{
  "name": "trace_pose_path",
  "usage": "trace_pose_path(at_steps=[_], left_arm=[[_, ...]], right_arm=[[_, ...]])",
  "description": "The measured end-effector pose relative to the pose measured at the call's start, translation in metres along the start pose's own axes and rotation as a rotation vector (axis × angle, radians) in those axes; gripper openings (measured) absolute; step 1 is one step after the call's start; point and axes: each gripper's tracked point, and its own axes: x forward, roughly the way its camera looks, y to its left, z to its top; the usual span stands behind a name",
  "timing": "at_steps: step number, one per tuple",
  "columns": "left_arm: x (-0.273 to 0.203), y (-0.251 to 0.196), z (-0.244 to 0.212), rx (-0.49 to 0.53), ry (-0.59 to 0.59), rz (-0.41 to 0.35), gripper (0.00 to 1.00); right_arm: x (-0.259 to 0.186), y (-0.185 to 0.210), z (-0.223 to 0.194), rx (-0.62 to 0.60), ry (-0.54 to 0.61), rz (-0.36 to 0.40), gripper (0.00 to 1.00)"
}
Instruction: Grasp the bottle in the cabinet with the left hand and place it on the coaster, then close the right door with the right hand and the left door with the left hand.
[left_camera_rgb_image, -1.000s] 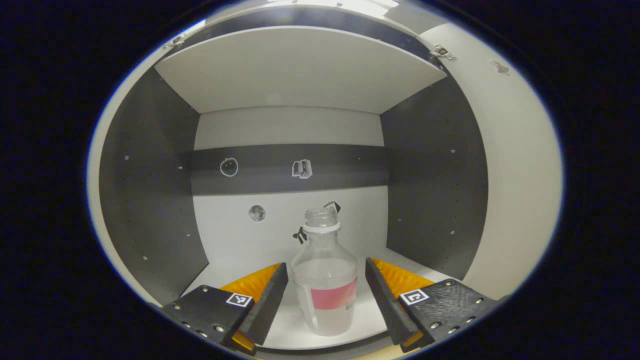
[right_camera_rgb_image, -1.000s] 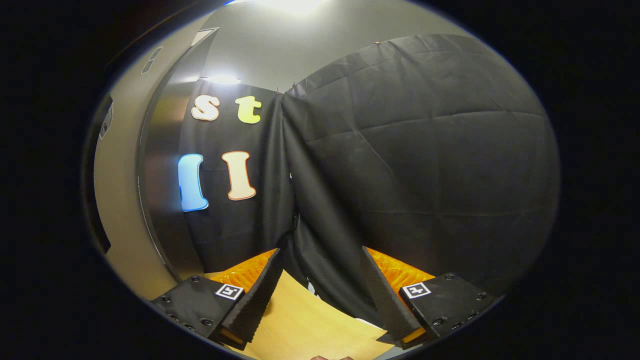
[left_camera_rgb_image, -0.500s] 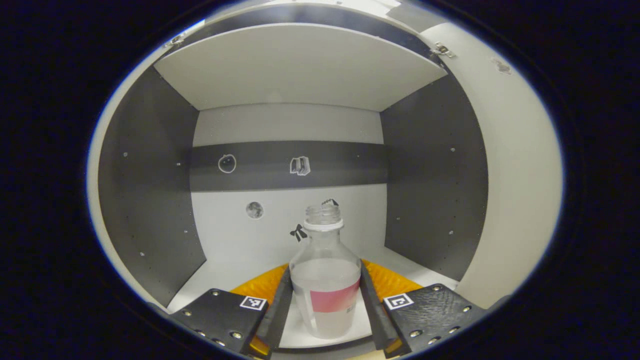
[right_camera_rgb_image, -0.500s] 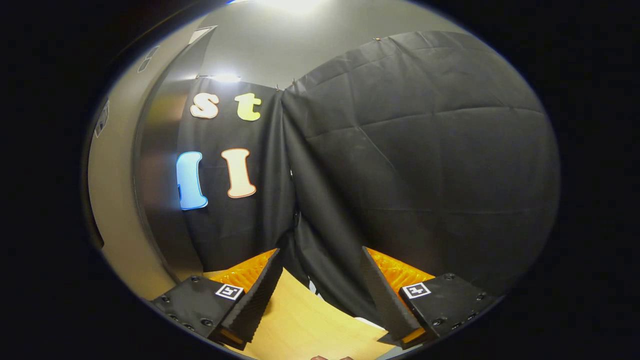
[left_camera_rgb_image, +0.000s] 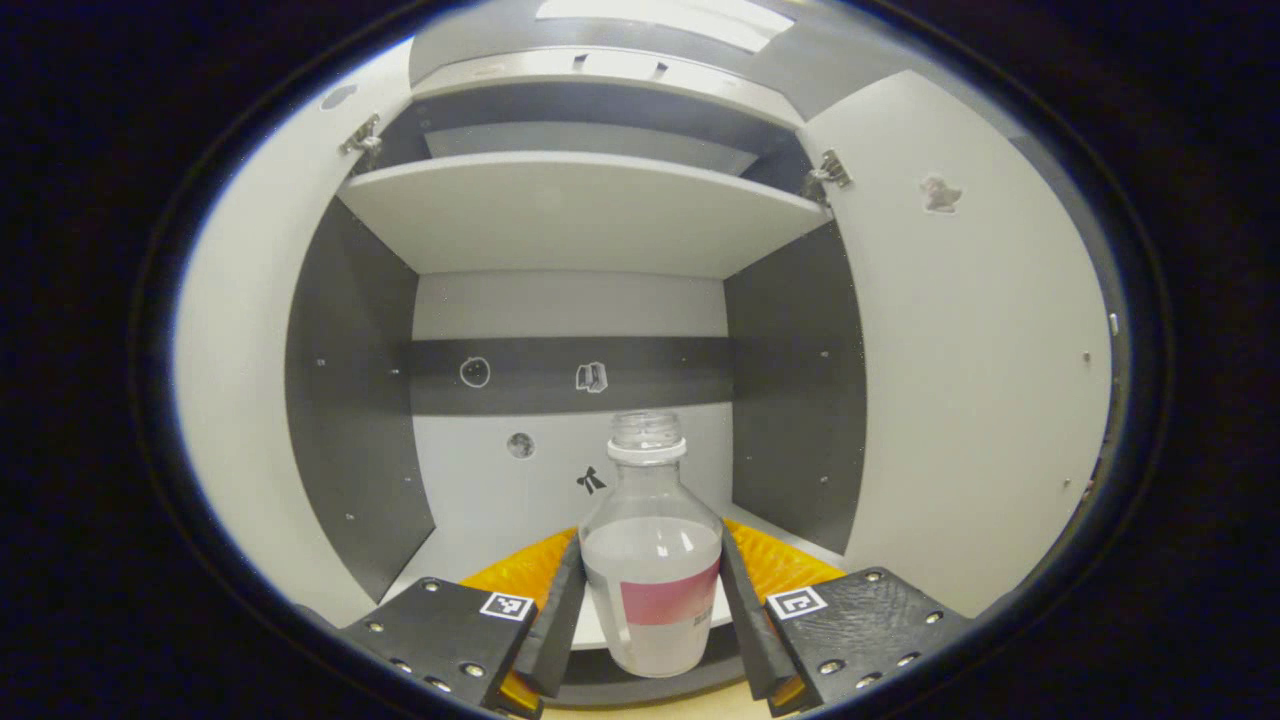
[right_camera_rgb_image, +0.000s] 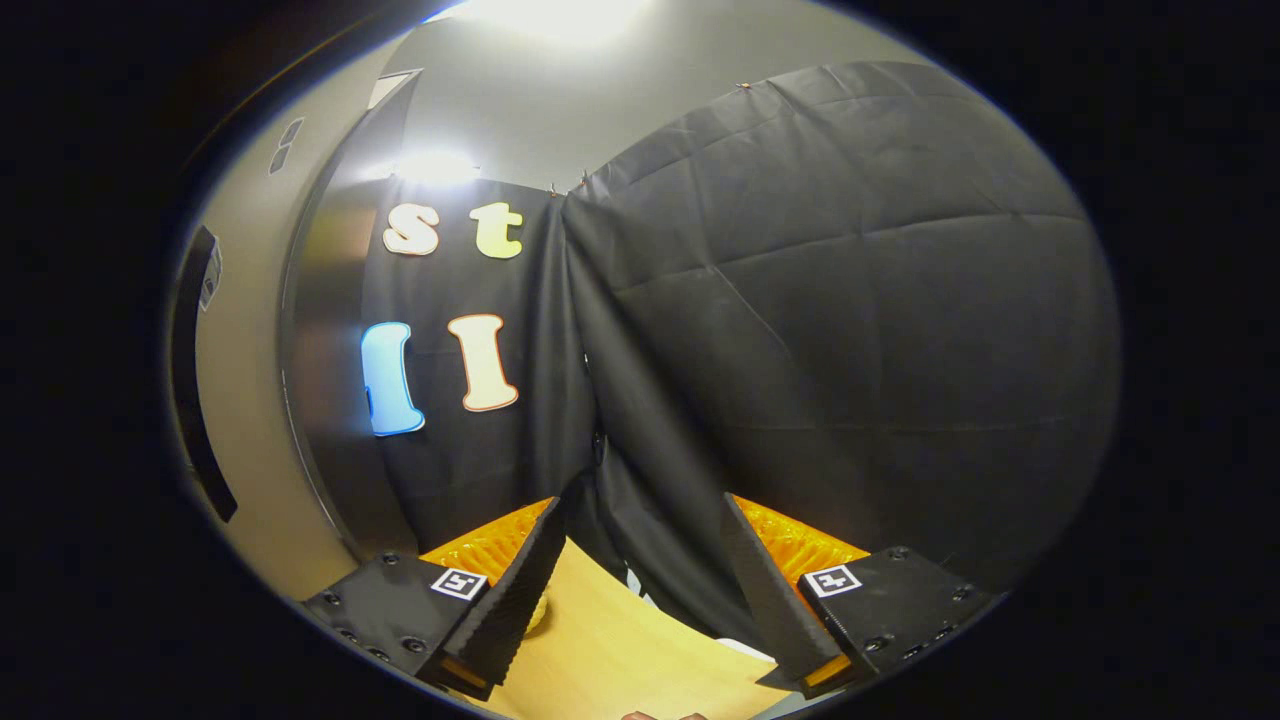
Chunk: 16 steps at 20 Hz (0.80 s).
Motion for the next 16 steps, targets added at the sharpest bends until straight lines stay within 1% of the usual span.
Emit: trace_pose_path(at_steps=[1,3,5,7,8,9,10,13,15,16], left_arm=[[-0.013,-0.002,0.001,-0.013,0.011,0.002,0.7],[-0.043,-0.009,0.003,-0.07,0.014,-0.008,0.7],[-0.069,-0.011,-0.003,-0.108,0.019,-0.014,0.7],[-0.097,-0.013,-0.022,-0.151,0.05,-0.017,0.7],[-0.108,-0.012,-0.032,-0.166,0.063,-0.016,0.73],[-0.118,-0.011,-0.042,-0.17,0.08,-0.012,0.69],[-0.128,-0.011,-0.053,-0.165,0.095,-0.008,0.69],[-0.157,-0.02,-0.082,-0.153,0.114,-0.033,0.7],[-0.171,-0.029,-0.103,-0.178,0.118,-0.054,0.69],[-0.179,-0.033,-0.117,-0.191,0.124,-0.061,0.69]], right_arm=[[-0.005,0.003,0.002,0.004,0.006,0.009,0.99],[-0.023,0.009,-0.001,0.018,0.02,0.025,0.99],[-0.031,0.014,0.008,0.052,0.021,0.034,0.99],[-0.035,0.019,0.012,0.076,0.021,0.044,0.99],[-0.039,0.021,0.014,0.077,0.023,0.05,0.99],[-0.042,0.023,0.014,0.072,0.025,0.055,0.99],[-0.046,0.024,0.016,0.065,0.027,0.059,0.95],[-0.06,0.033,0.019,0.045,0.027,0.08,0.95],[-0.07,0.036,0.02,0.029,0.032,0.093,0.95],[-0.075,0.037,0.02,0.023,0.038,0.1,0.99]])
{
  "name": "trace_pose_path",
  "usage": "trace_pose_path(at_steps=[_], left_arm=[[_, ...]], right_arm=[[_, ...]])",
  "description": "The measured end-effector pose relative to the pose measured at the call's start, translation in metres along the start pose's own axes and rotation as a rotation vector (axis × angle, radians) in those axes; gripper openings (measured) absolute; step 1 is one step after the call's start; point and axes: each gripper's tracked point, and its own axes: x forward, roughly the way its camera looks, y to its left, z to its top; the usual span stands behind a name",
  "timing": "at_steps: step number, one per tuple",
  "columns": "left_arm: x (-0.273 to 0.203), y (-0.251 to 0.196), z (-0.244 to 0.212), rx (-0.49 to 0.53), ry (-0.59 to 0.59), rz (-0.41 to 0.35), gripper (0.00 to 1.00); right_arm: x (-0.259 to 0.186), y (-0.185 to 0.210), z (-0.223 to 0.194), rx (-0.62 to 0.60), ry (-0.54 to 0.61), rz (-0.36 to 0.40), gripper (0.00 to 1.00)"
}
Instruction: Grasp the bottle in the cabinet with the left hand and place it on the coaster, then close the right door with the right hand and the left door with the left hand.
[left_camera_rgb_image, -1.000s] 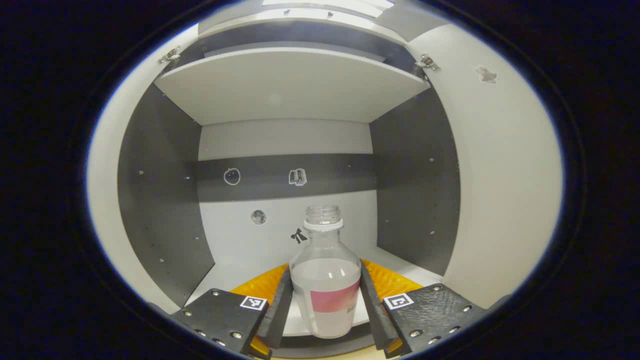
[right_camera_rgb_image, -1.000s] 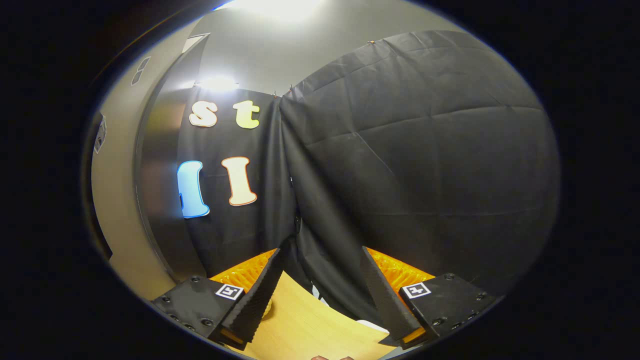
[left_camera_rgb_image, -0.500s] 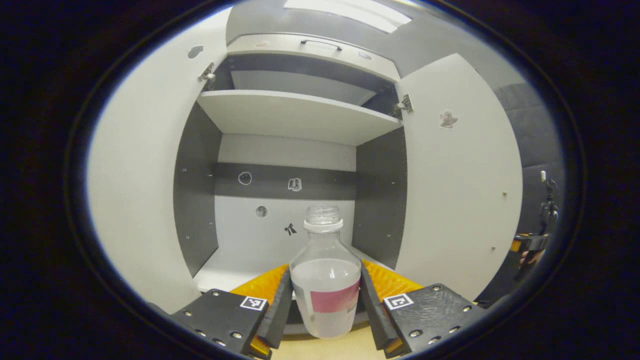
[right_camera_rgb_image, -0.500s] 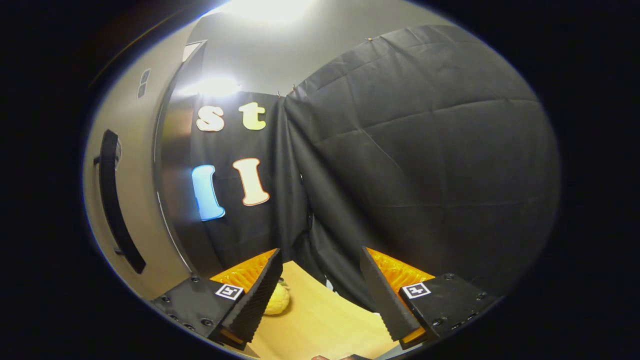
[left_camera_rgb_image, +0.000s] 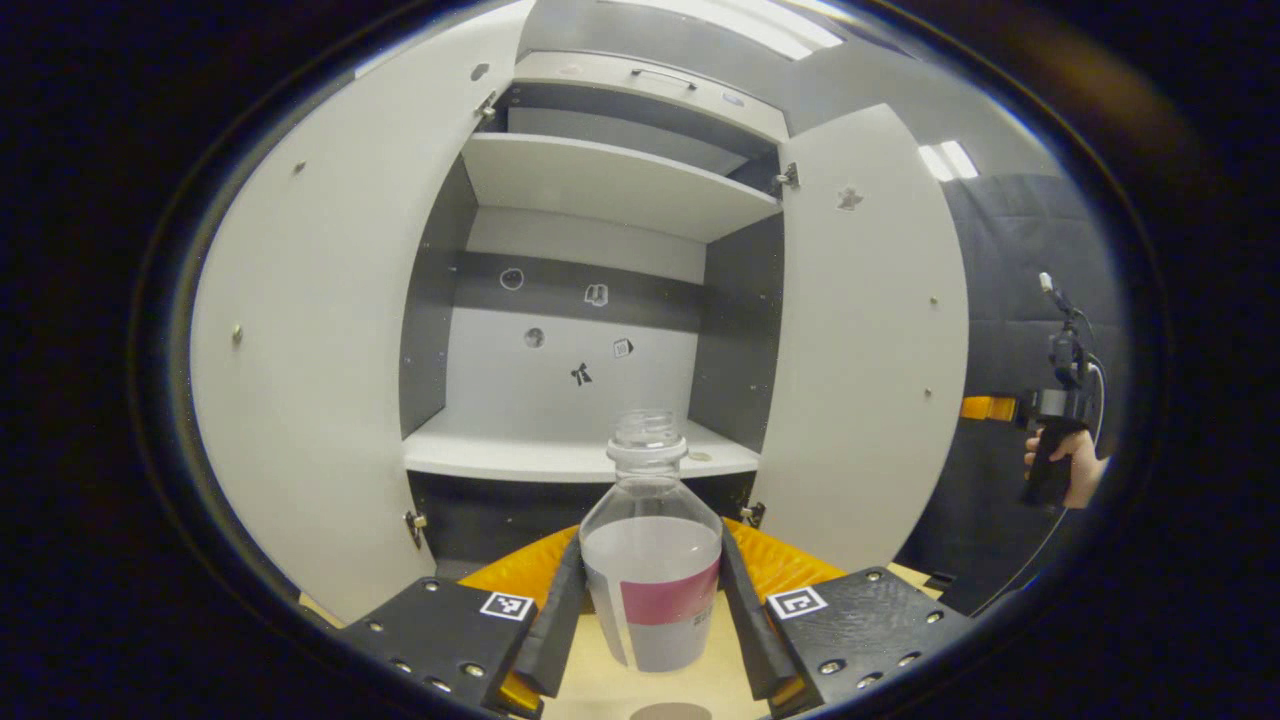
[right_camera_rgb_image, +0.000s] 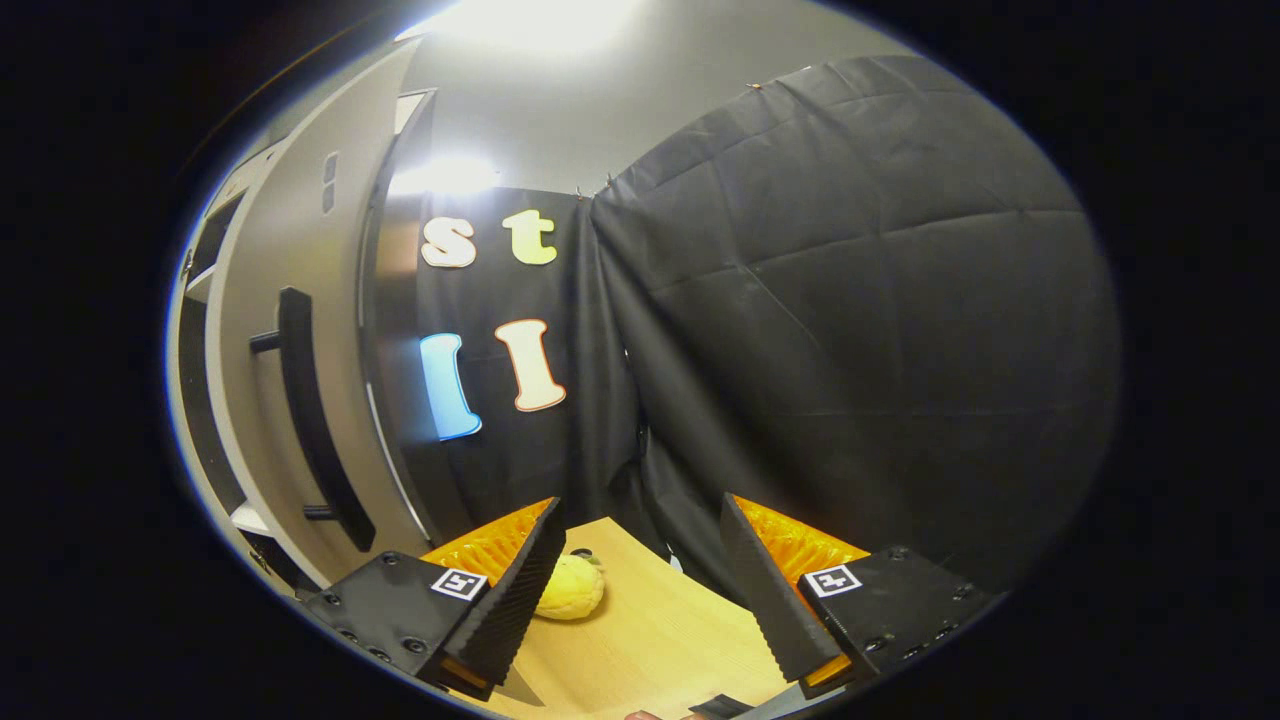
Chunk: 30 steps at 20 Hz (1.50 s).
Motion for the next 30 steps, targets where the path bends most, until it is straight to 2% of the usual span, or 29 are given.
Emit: trace_pose_path(at_steps=[2,3,4,5,9,10,11,14,15,18,19,20,22,23,24,25,26,29,30], left_arm=[[-0.005,-0.002,-0.03,-0.018,0.024,-0.016,0.69],[-0.008,-0.003,-0.046,-0.027,0.043,-0.024,0.69],[-0.011,-0.003,-0.06,-0.034,0.061,-0.028,0.69],[-0.013,-0.003,-0.073,-0.038,0.072,-0.032,0.7],[-0.015,-0.003,-0.115,-0.067,0.091,-0.046,0.7],[-0.014,-0.006,-0.124,-0.075,0.084,-0.056,0.7],[-0.013,-0.009,-0.136,-0.071,0.087,-0.061,0.7],[-0.007,-0.014,-0.17,-0.02,0.114,-0.062,0.7],[-0.006,-0.016,-0.178,-0.009,0.115,-0.069,0.7],[-0.007,-0.019,-0.209,0.041,0.153,-0.065,0.7],[-0.005,-0.021,-0.212,0.053,0.157,-0.067,0.7],[-0.004,-0.022,-0.214,0.055,0.162,-0.069,0.7],[-0.005,-0.022,-0.218,0.052,0.169,-0.073,0.7],[-0.006,-0.022,-0.222,0.057,0.174,-0.074,0.7],[-0.005,-0.021,-0.227,0.061,0.18,-0.077,0.7],[-0.002,-0.022,-0.231,0.064,0.186,-0.081,0.77],[-0.001,-0.022,-0.235,0.065,0.195,-0.084,0.7],[-0.002,-0.024,-0.242,0.076,0.201,-0.088,0.7],[-0.003,-0.025,-0.243,0.081,0.205,-0.09,0.77]], right_arm=[[-0.01,0.003,0.0,-0.01,0.011,0.012,0.99],[-0.014,0.003,0.0,-0.018,0.014,0.015,0.95],[-0.019,0.002,0.003,-0.028,0.012,0.018,0.99],[-0.026,0.001,0.006,-0.04,0.007,0.018,0.95],[-0.049,-0.006,0.008,-0.071,0.006,0.026,0.95],[-0.054,-0.005,0.008,-0.073,0.014,0.036,0.99],[-0.059,-0.004,0.005,-0.078,0.017,0.045,0.95],[-0.072,-0.003,0.008,-0.09,0.012,0.063,0.95],[-0.076,-0.005,0.007,-0.088,0.015,0.067,0.99],[-0.085,-0.011,0.004,-0.075,0.028,0.063,0.99],[-0.088,-0.013,0.002,-0.071,0.034,0.06,0.95],[-0.09,-0.016,0.001,-0.068,0.039,0.054,0.99],[-0.093,-0.021,-0.001,-0.064,0.047,0.043,0.99],[-0.093,-0.023,-0.003,-0.061,0.055,0.041,0.95],[-0.094,-0.023,-0.005,-0.059,0.061,0.041,0.95],[-0.094,-0.023,-0.006,-0.058,0.064,0.042,0.99],[-0.094,-0.022,-0.007,-0.061,0.067,0.045,0.95],[-0.095,-0.018,-0.01,-0.08,0.073,0.057,0.95],[-0.095,-0.017,-0.012,-0.086,0.075,0.059,0.99]])
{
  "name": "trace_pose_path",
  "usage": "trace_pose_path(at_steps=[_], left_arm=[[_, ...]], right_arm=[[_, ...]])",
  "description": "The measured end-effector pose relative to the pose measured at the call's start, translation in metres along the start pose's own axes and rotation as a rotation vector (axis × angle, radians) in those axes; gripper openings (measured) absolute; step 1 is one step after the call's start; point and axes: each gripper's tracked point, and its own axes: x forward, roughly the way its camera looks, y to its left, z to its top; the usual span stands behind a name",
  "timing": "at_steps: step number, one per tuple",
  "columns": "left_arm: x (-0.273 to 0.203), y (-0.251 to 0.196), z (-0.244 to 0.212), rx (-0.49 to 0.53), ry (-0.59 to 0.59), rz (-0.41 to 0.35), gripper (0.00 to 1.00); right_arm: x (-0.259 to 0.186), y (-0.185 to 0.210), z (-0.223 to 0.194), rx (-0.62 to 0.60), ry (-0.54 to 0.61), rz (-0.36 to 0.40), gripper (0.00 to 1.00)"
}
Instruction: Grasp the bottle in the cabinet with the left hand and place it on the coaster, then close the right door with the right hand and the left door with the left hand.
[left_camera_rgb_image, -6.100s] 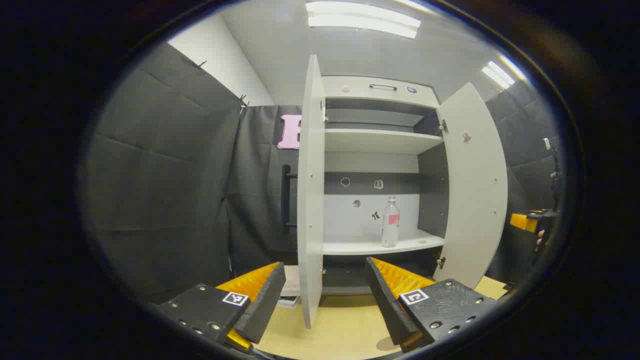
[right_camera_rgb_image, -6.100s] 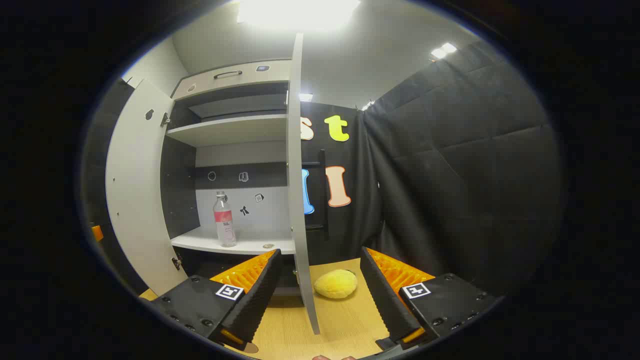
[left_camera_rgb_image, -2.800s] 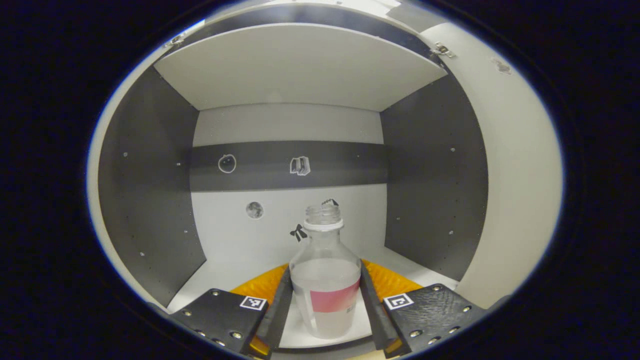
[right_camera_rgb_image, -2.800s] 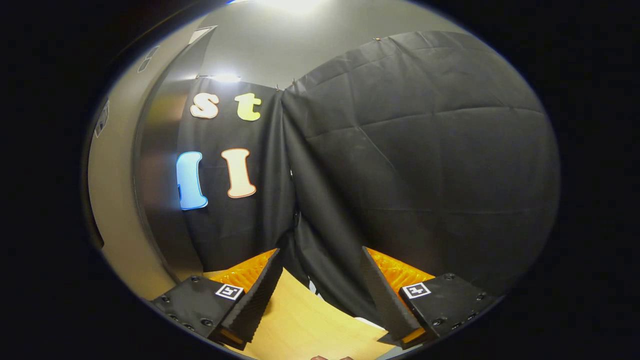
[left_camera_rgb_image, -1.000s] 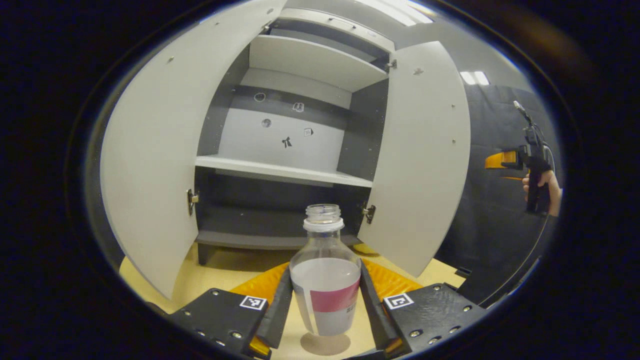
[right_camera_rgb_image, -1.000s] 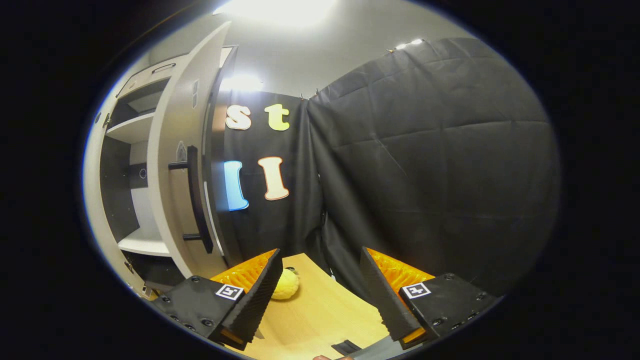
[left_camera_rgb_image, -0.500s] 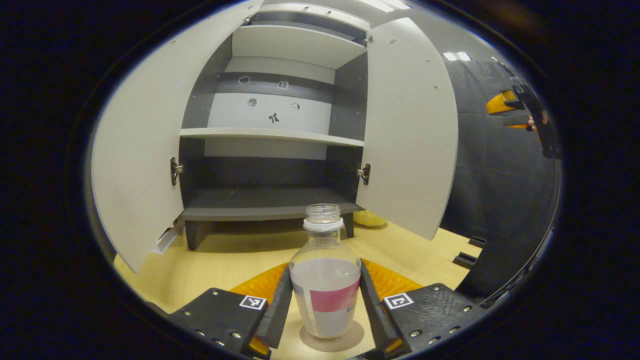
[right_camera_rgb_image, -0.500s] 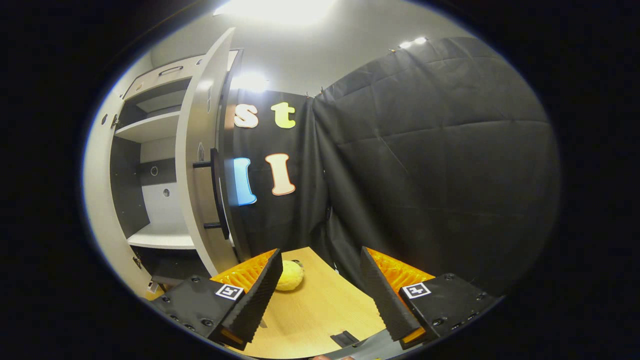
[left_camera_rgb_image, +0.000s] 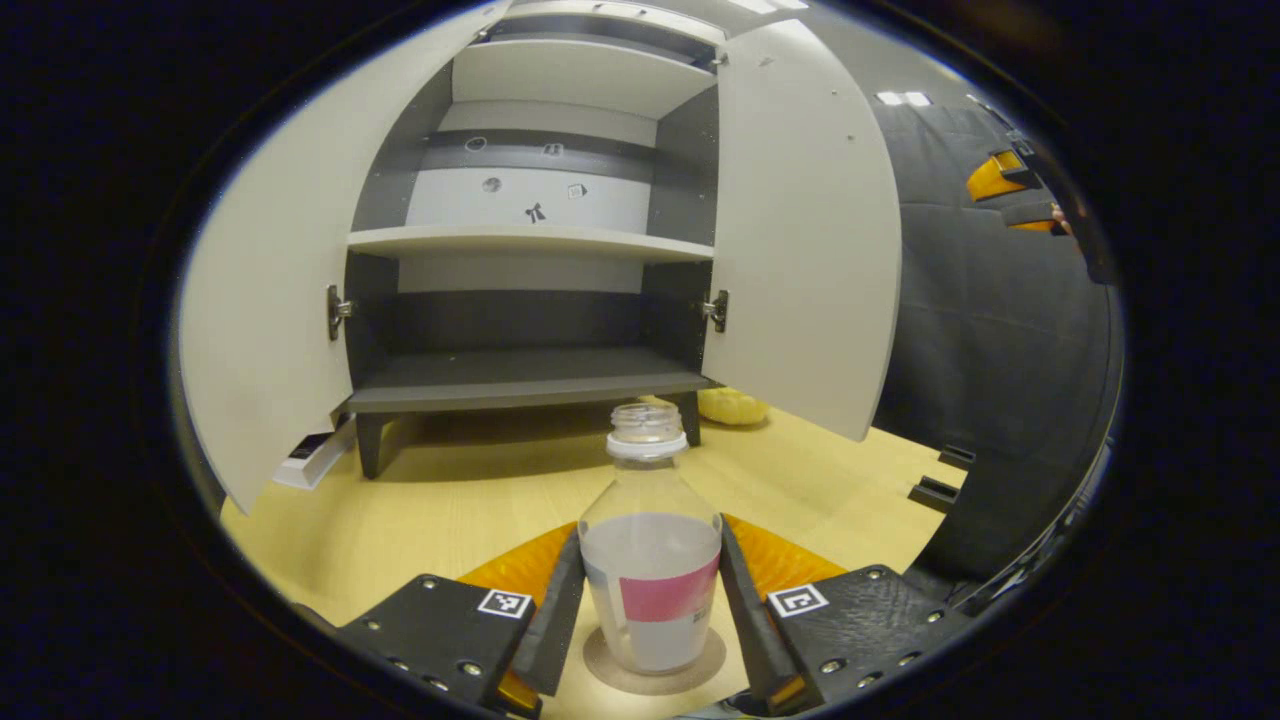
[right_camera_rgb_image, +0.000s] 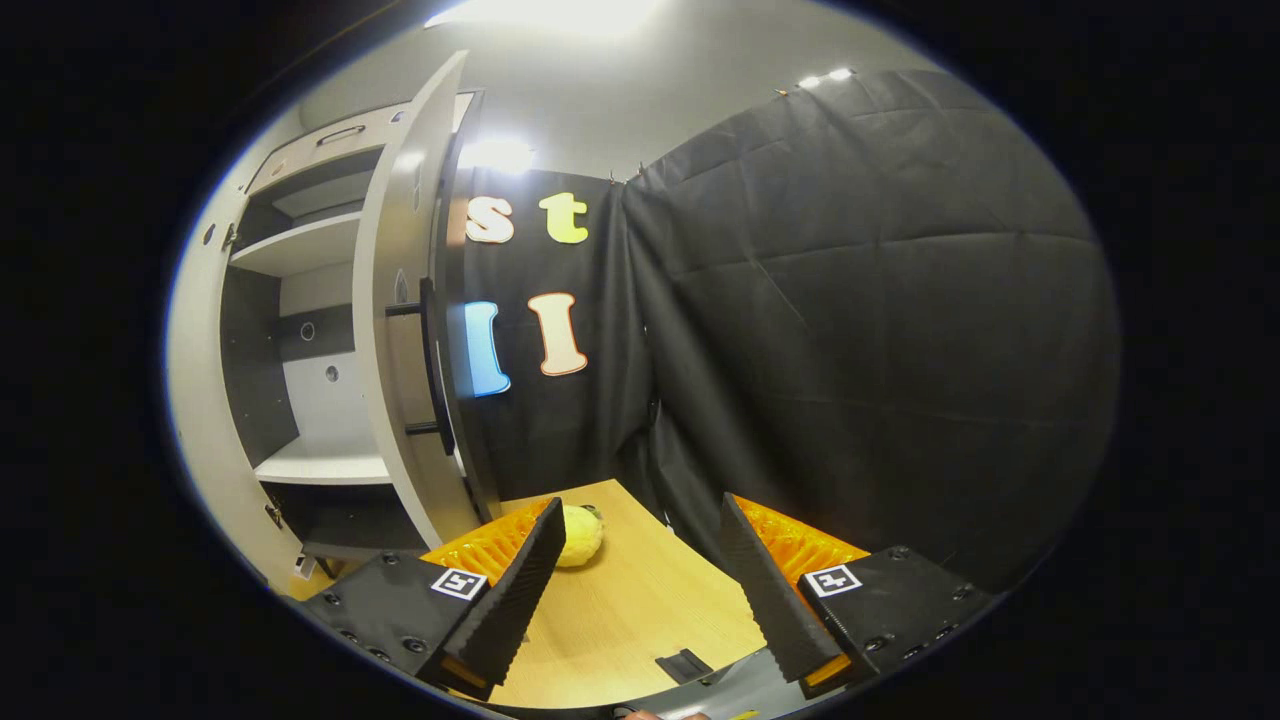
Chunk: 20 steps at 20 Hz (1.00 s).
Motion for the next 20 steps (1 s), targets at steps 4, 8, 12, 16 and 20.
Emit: trace_pose_path(at_steps=[4,8,12,16,20], left_arm=[[-0.006,-0.006,-0.006,0.024,0.022,-0.002,0.71],[-0.008,-0.012,-0.015,0.025,0.057,0.0,0.66],[-0.016,-0.01,-0.014,0.0,0.057,0.024,0.93],[-0.042,-0.009,-0.001,-0.04,0.061,0.05,0.93],[-0.089,-0.016,0.035,-0.088,0.049,0.077,0.93]], right_arm=[[0.002,0.0,-0.008,0.015,0.021,-0.004,0.99],[0.007,0.0,-0.014,0.02,0.039,-0.004,0.95],[0.007,0.004,-0.019,0.007,0.058,-0.001,0.95],[0.009,0.012,-0.029,0.015,0.09,0.019,0.95],[0.039,0.018,-0.031,0.04,0.097,0.043,0.95]])
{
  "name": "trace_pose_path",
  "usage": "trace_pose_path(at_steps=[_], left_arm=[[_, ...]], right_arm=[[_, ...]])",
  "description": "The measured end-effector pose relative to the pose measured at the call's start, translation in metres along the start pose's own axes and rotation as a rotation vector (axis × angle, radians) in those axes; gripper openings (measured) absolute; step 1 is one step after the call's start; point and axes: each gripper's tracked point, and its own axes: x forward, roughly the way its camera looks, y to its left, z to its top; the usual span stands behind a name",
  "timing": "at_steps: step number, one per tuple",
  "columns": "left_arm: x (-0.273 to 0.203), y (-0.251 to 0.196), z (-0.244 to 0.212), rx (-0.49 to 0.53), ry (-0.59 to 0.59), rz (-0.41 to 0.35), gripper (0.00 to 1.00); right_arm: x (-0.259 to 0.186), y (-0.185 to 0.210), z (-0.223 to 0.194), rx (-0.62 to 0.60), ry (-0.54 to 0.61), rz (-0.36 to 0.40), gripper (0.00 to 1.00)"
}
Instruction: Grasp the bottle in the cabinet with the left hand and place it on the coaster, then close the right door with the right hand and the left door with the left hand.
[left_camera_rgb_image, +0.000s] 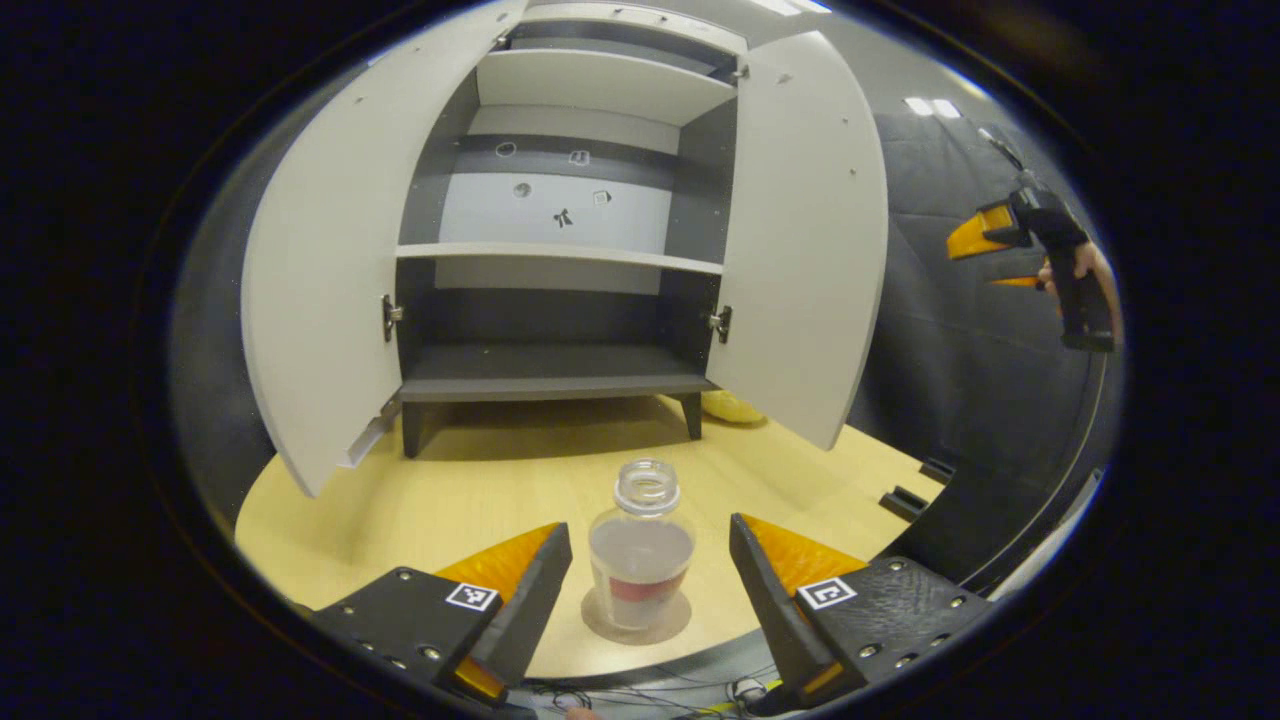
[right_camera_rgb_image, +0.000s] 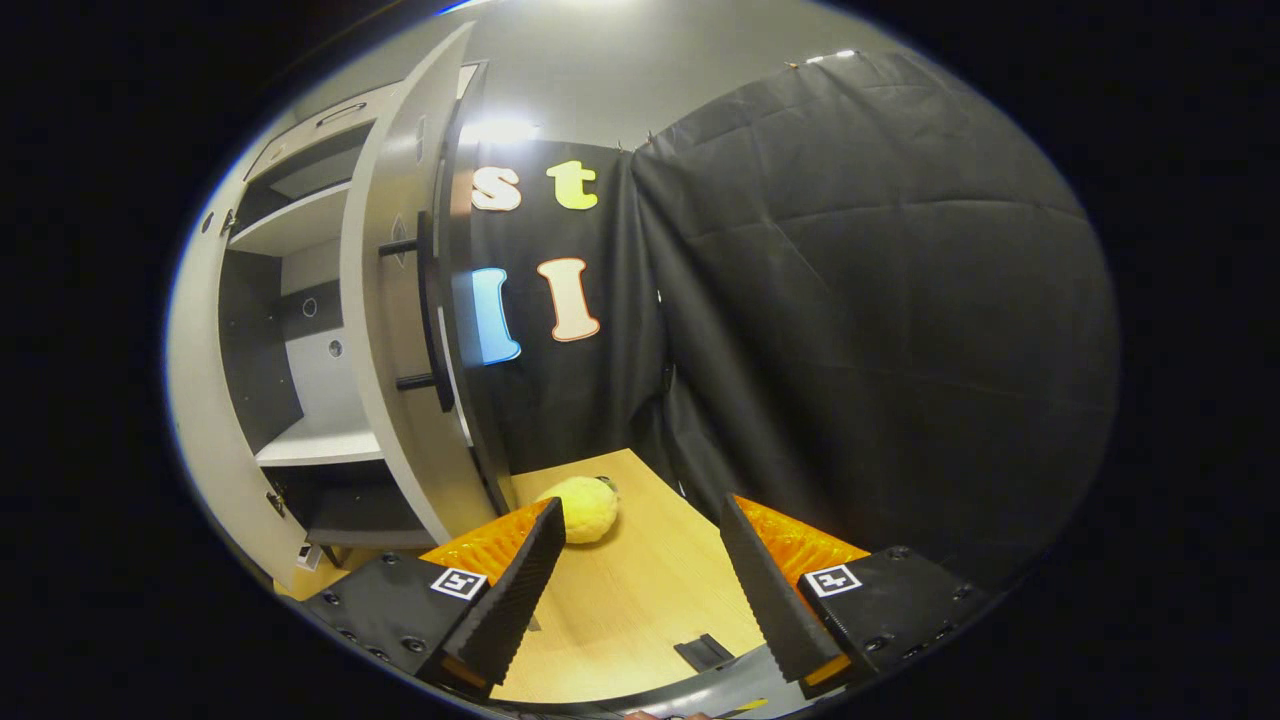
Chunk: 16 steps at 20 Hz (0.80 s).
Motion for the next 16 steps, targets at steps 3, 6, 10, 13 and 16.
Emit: trace_pose_path(at_steps=[3,6,10,13,16], left_arm=[[-0.032,0.001,0.04,-0.038,-0.032,0.053,0.92],[-0.054,0.015,0.09,-0.031,-0.088,0.133,0.92],[-0.076,0.055,0.154,0.005,-0.163,0.31,0.93],[-0.095,0.072,0.201,0.02,-0.242,0.405,0.95],[-0.101,0.081,0.24,-0.003,-0.298,0.463,0.92]], right_arm=[[0.029,0.005,0.009,0.035,0.001,0.024,1.0],[0.048,0.005,0.019,0.047,-0.031,0.041,0.99],[0.068,0.007,0.038,0.05,-0.061,0.083,1.0],[0.073,0.008,0.06,0.039,-0.11,0.108,0.99],[0.075,0.012,0.08,0.006,-0.156,0.148,0.99]])
